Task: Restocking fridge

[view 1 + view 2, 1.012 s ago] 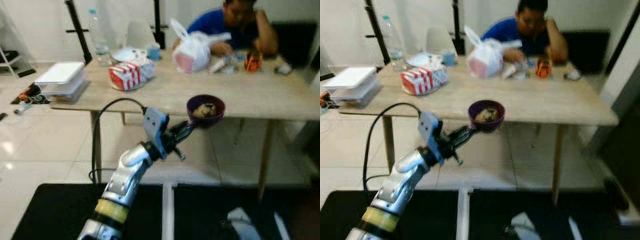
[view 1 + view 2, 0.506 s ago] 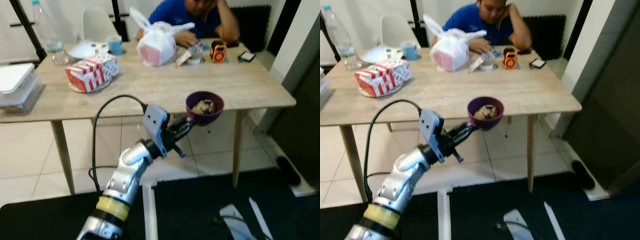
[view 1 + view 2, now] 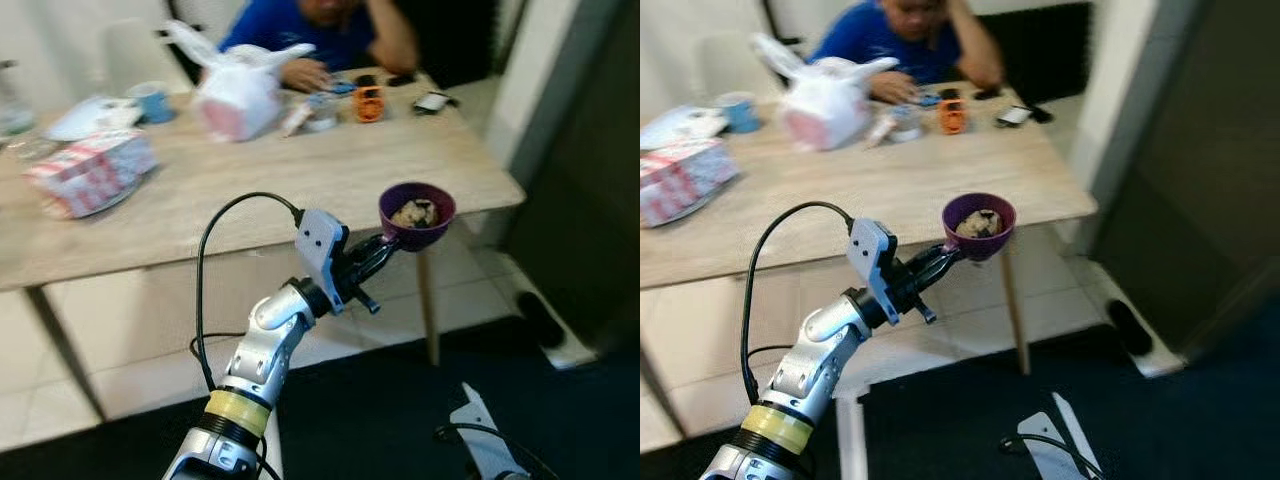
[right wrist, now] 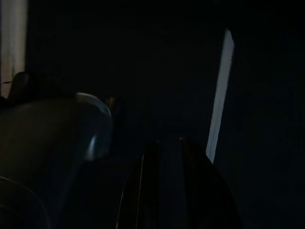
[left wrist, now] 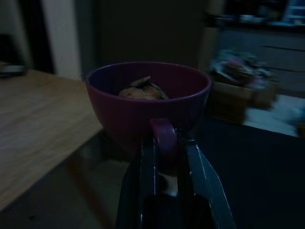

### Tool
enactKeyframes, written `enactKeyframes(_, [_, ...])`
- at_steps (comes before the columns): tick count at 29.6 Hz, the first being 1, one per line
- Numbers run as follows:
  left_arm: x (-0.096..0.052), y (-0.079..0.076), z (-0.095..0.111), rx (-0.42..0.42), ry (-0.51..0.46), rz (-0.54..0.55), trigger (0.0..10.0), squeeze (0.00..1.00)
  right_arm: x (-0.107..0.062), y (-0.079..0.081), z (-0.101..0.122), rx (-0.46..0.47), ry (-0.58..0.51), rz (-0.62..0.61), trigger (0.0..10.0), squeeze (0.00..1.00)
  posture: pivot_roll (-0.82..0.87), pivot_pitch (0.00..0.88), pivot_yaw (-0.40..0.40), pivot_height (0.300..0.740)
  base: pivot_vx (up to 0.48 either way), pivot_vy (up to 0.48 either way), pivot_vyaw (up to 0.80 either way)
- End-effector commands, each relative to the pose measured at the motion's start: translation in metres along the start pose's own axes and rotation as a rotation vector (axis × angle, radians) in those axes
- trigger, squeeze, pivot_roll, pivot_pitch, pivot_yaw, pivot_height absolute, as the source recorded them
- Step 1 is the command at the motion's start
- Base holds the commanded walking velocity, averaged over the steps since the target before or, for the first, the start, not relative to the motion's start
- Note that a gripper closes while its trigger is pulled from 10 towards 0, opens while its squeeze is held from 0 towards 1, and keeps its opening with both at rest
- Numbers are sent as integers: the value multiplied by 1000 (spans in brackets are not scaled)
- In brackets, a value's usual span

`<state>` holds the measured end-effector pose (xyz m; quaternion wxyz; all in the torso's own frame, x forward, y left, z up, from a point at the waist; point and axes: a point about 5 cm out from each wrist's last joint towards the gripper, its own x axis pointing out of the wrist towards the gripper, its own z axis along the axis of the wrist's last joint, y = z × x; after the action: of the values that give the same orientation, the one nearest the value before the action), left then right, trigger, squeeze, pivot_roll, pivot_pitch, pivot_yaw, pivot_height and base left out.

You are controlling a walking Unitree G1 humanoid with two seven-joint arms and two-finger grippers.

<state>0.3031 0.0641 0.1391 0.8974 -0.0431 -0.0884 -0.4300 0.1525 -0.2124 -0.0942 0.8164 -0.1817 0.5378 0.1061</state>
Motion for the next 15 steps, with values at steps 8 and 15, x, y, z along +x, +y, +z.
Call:
enactKeyframes(8, [-23,6,-35,2,95,72,10000,0,1,5,-1,-4,12,9,10000,0,-52,0,25,740,0,0,-763])
enactKeyframes(15, [-31,4,-47,9,112,99,10000,0,0,4,-9,-6,37,11,10000,0,-46,0,18,740,0,0,-763])
